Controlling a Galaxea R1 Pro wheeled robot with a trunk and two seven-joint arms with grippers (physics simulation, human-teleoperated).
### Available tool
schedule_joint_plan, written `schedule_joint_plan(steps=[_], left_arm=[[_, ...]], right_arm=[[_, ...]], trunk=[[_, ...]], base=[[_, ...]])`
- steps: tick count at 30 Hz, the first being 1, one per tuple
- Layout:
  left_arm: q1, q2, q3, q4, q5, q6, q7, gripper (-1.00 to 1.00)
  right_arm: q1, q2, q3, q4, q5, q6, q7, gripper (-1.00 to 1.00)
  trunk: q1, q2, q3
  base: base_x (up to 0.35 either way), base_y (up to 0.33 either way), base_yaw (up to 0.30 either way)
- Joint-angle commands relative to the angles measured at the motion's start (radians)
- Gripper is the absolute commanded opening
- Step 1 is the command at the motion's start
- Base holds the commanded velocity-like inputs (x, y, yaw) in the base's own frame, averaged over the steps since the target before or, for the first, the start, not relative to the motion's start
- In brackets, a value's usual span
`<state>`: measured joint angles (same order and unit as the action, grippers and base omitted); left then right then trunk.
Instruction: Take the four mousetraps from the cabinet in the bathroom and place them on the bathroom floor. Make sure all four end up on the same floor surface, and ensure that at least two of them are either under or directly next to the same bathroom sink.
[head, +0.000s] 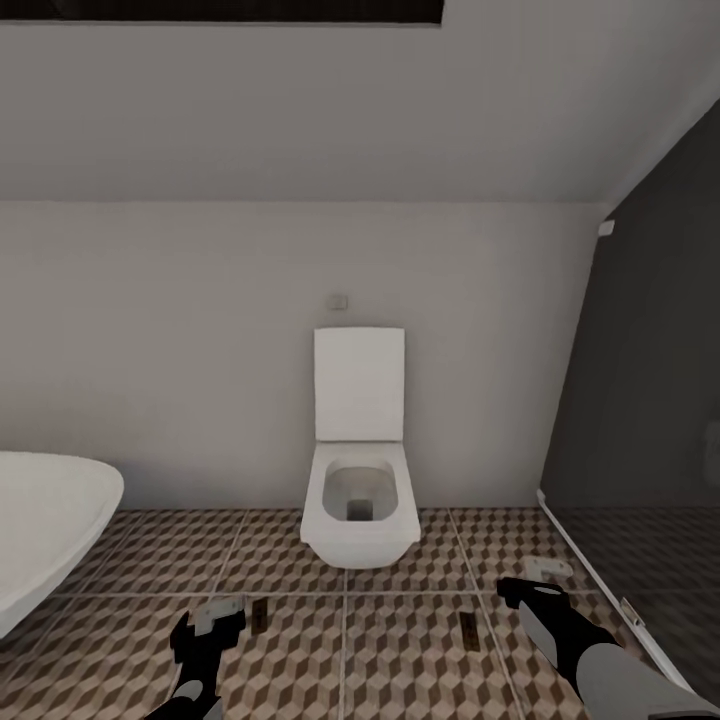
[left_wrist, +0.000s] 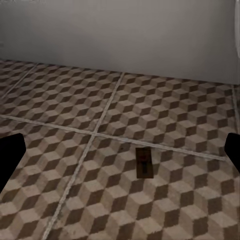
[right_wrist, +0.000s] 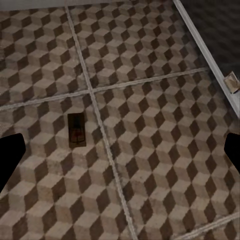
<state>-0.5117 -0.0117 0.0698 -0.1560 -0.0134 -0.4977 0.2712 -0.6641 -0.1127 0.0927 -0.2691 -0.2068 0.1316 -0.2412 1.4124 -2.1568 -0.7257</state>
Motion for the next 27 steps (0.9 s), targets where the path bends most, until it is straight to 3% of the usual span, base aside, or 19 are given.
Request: schedule_joint_plan(steps=[1,27], left_arm=[[-0.001,-0.001,0.007,0.001,-0.002,-0.004,-0.001,1.0],[-0.001,0.0,0.008,0.0,-0.002,-0.002,0.0,1.0]], right_arm=[[0.0,-0.001,0.008,-0.002,-0.009,0.006,-0.006,1.0],[0.0,-0.001,0.008,-0.005,-0.007,0.005,-0.007,1.0]], trunk=[[-0.004,0.007,0.002],[-0.104,0.189,0.084]], base=[[0.0,0.0,0.0],[0.0,0.0,0.0]])
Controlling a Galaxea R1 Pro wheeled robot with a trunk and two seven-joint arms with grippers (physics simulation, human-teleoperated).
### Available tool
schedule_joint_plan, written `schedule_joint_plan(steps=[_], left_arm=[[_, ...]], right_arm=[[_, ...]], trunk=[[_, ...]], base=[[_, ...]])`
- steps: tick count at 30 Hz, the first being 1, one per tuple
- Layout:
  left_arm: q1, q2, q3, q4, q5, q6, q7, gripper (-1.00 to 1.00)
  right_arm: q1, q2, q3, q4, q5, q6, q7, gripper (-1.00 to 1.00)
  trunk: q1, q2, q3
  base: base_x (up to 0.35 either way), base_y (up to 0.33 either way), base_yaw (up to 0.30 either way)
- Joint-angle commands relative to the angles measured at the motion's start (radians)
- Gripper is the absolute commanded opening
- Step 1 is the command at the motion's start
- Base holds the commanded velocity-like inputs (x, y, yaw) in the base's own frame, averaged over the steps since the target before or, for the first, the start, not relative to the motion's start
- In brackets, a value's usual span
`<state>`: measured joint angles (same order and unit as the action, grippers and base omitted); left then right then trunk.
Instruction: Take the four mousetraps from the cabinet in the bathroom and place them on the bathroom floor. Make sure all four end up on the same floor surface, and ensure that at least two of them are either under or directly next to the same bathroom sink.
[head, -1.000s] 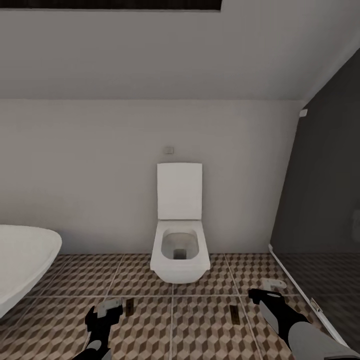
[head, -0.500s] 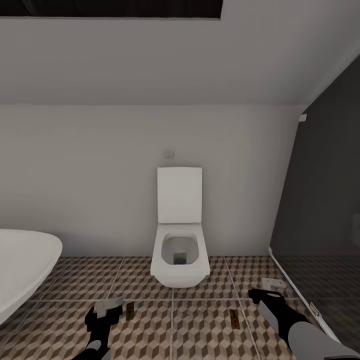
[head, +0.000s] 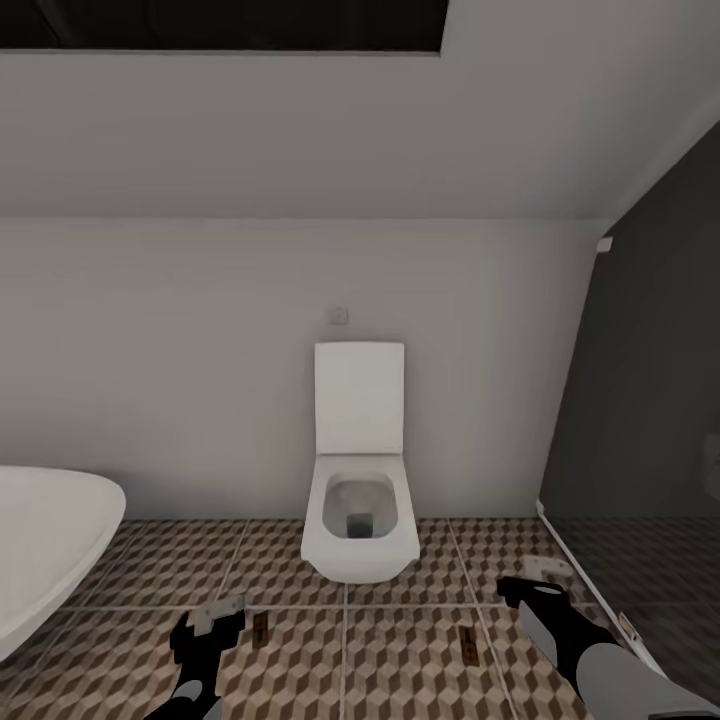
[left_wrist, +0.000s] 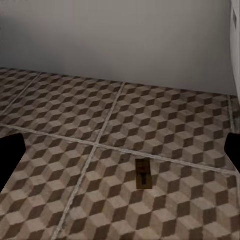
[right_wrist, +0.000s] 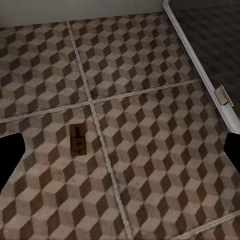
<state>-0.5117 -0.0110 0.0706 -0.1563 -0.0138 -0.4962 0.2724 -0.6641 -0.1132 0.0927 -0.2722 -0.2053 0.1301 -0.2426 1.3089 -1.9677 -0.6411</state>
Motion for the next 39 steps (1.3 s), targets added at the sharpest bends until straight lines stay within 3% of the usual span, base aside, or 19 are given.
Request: schedule_joint_plan(steps=[1,10,18,32,39], left_arm=[[-0.001,0.0,0.007,0.001,-0.001,-0.003,-0.001,1.0],[-0.001,0.003,0.008,0.002,0.001,0.003,-0.001,1.0],[-0.001,0.025,0.007,0.014,0.02,0.004,-0.002,1.0],[-0.001,0.049,0.006,0.097,0.05,0.005,-0.005,1.0],[-0.001,0.082,0.006,0.139,0.051,0.008,-0.008,1.0]], right_arm=[[0.0,-0.001,0.009,-0.002,-0.008,0.006,-0.006,1.0],[0.0,-0.006,0.006,0.005,0.016,-0.003,-0.006,1.0],[0.0,-0.01,0.004,0.031,0.05,-0.033,-0.006,1.0],[0.0,-0.005,0.003,0.214,0.062,-0.087,-0.007,1.0],[0.005,-0.004,0.002,0.289,0.06,-0.112,-0.007,1.0]], trunk=[[-0.004,0.007,0.002],[-0.039,0.07,0.03],[-0.069,0.126,0.055],[-0.123,0.224,0.099],[-0.15,0.273,0.121]], base=[[0.0,0.0,0.0],[0.0,0.0,0.0],[0.0,0.0,0.0],[0.0,0.0,0.0],[0.0,0.0,0.0]])
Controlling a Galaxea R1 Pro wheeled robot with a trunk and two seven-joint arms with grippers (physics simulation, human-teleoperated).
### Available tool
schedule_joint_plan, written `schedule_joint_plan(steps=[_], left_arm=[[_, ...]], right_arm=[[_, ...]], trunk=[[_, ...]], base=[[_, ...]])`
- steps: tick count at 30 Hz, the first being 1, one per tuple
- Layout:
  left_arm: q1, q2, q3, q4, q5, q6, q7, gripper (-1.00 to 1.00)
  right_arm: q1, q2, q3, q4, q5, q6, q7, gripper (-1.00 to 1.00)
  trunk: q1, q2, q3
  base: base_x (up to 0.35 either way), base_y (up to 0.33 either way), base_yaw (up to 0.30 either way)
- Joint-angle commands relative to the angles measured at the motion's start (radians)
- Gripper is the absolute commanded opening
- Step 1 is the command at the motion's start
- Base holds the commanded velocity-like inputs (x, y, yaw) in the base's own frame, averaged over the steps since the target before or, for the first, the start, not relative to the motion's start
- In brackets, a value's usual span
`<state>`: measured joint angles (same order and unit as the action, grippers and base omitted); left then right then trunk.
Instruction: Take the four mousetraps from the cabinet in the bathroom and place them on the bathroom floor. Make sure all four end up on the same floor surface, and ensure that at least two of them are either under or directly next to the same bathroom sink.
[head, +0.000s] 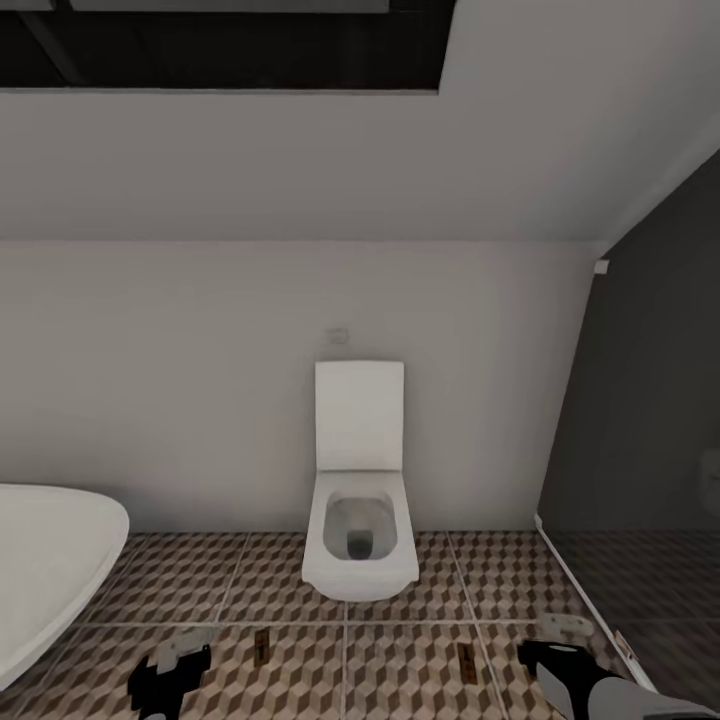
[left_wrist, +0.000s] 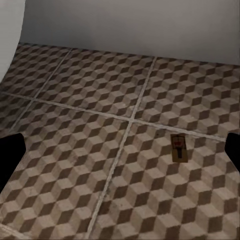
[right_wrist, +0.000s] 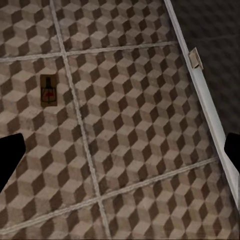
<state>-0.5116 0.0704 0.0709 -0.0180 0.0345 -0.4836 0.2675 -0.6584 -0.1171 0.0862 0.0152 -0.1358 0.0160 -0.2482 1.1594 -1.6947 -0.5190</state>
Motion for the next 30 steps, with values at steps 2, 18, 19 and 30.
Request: schedule_joint_plan(steps=[2,18,19,30], left_arm=[[-0.001,0.006,0.006,0.006,0.003,-0.002,-0.004,1.0],[0.014,0.016,0.006,0.015,0.004,0.132,-0.011,1.0],[0.015,0.016,0.006,0.015,0.004,0.142,-0.012,1.0],[0.045,0.006,0.006,0.015,0.004,0.25,-0.021,1.0]], right_arm=[[0.009,0.0,0.009,0.007,-0.009,0.0,-0.002,1.0],[0.161,0.001,0.009,0.017,-0.01,-0.005,-0.002,1.0],[0.171,0.001,0.009,0.017,-0.009,-0.005,-0.002,1.0],[0.259,0.001,0.01,0.017,-0.008,-0.012,-0.001,1.0]], trunk=[[-0.008,0.014,0.005],[-0.069,0.126,0.055],[-0.073,0.133,0.059],[-0.115,0.21,0.093]], base=[[0.0,0.0,0.0],[0.0,0.0,0.0],[0.0,0.0,0.0],[0.0,0.0,0.0]])
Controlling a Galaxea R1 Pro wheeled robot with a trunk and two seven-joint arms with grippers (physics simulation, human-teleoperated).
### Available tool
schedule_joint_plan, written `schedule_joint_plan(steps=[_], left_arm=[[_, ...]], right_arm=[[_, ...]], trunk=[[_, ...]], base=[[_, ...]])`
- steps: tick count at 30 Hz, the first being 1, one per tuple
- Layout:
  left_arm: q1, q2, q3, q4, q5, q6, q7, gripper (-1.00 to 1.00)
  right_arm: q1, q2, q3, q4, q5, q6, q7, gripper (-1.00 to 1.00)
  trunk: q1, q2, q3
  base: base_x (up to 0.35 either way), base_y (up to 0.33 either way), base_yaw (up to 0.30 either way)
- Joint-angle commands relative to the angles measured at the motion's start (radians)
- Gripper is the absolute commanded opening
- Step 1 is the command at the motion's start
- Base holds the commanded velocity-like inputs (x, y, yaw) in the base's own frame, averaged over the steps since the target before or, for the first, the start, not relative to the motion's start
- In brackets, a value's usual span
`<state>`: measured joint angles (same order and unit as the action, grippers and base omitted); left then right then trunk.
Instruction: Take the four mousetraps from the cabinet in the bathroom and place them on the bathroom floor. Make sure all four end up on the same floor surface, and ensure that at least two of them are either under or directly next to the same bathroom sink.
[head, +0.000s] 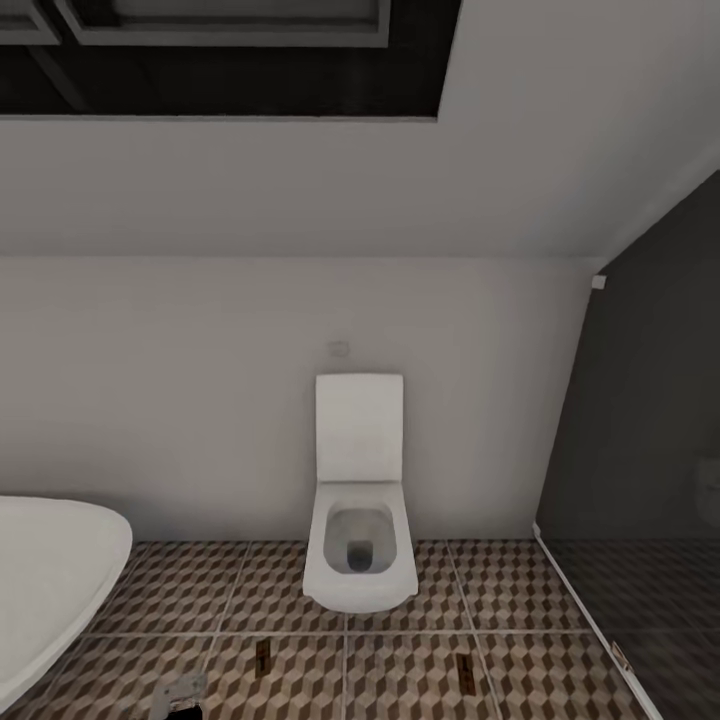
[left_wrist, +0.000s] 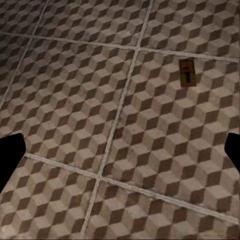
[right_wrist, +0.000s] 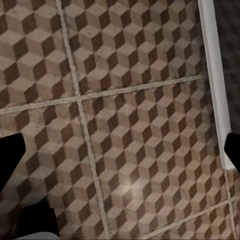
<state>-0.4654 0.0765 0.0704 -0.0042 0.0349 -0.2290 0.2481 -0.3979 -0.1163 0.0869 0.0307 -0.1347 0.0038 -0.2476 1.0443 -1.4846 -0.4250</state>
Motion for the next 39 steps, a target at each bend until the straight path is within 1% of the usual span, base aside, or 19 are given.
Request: schedule_joint_plan(steps=[1,5,12,20,23,30,39], left_arm=[[0.005,-0.001,0.006,0.001,0.003,0.012,-0.002,1.0],[0.019,-0.003,0.006,0.001,0.003,0.035,-0.002,1.0],[0.035,-0.012,0.006,0.002,0.004,0.055,-0.003,1.0],[0.054,-0.024,0.006,0.002,0.004,0.142,-0.004,1.0],[0.059,-0.031,0.006,0.002,0.004,0.171,-0.004,1.0],[0.074,-0.043,0.006,0.002,0.004,0.191,-0.004,1.0],[0.104,-0.05,0.006,0.001,0.004,0.198,-0.005,1.0]], right_arm=[[0.009,0.0,0.009,0.002,-0.01,0.0,-0.001,1.0],[0.028,0.001,0.01,0.002,-0.01,0.0,-0.001,1.0],[0.053,0.005,0.012,0.003,-0.011,0.0,-0.001,1.0],[0.087,0.042,0.012,0.002,-0.011,0.0,-0.002,1.0],[0.108,0.057,0.013,0.002,-0.011,-0.001,-0.002,1.0],[0.137,0.087,0.013,0.002,-0.01,-0.006,-0.001,1.0],[0.187,0.121,0.013,0.003,-0.01,-0.049,-0.002,1.0]], trunk=[[-0.004,0.007,0.002],[-0.019,0.035,0.015],[-0.046,0.084,0.037],[-0.077,0.14,0.062],[-0.088,0.161,0.071],[-0.115,0.21,0.093],[-0.15,0.273,0.121]], base=[[0.0,0.0,0.0],[0.0,0.0,0.0],[0.0,0.0,0.0],[0.0,0.0,0.0],[0.0,0.0,0.0],[0.0,0.0,0.0],[0.0,0.0,0.0]])
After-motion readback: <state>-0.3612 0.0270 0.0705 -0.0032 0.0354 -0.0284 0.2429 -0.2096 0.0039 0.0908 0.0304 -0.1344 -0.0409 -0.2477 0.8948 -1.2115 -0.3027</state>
